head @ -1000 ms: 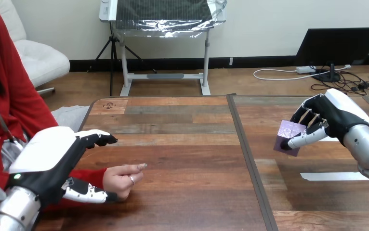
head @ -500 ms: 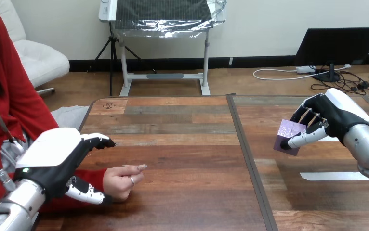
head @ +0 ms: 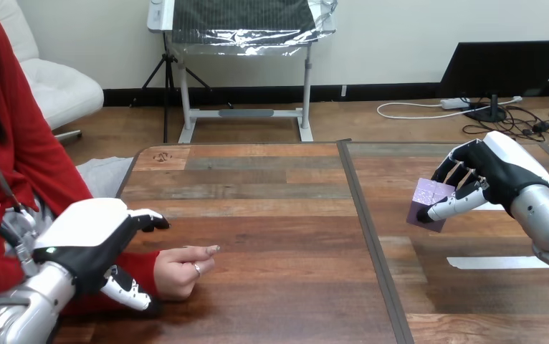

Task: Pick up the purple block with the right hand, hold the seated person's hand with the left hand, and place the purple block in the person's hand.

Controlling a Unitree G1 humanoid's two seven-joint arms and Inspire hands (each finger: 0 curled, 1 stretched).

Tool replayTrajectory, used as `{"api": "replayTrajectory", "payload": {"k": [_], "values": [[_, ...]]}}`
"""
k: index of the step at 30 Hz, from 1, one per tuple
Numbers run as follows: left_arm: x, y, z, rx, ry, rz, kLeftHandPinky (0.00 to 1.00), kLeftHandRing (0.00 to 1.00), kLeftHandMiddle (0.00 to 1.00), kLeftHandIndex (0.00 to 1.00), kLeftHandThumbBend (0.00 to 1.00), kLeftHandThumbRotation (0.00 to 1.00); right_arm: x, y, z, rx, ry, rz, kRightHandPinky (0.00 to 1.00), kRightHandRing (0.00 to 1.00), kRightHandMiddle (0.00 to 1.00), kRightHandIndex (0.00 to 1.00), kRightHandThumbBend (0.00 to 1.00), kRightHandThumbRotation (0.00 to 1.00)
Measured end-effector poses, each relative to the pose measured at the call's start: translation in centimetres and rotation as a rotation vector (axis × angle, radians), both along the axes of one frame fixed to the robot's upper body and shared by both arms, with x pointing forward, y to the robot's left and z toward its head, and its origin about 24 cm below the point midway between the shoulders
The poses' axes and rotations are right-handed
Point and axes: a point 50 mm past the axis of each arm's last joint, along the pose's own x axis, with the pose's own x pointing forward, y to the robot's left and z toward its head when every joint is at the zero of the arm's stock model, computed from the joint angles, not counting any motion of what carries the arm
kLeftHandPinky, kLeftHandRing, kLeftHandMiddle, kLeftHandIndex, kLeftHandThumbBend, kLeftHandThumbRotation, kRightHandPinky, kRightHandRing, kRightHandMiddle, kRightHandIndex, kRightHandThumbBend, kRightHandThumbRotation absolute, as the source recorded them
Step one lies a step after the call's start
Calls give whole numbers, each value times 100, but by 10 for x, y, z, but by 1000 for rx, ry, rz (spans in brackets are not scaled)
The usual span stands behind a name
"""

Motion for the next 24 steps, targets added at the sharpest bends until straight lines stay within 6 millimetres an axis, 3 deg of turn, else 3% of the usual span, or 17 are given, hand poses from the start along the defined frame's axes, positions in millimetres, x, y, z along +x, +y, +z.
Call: {"api": "replayTrajectory", "payload": {"k": [24], "values": [[22, 0, -11, 31, 102, 23, 70, 79, 81, 80, 100, 12, 0, 0, 1, 5, 0, 1, 38, 42, 46, 48, 84, 0]]}}
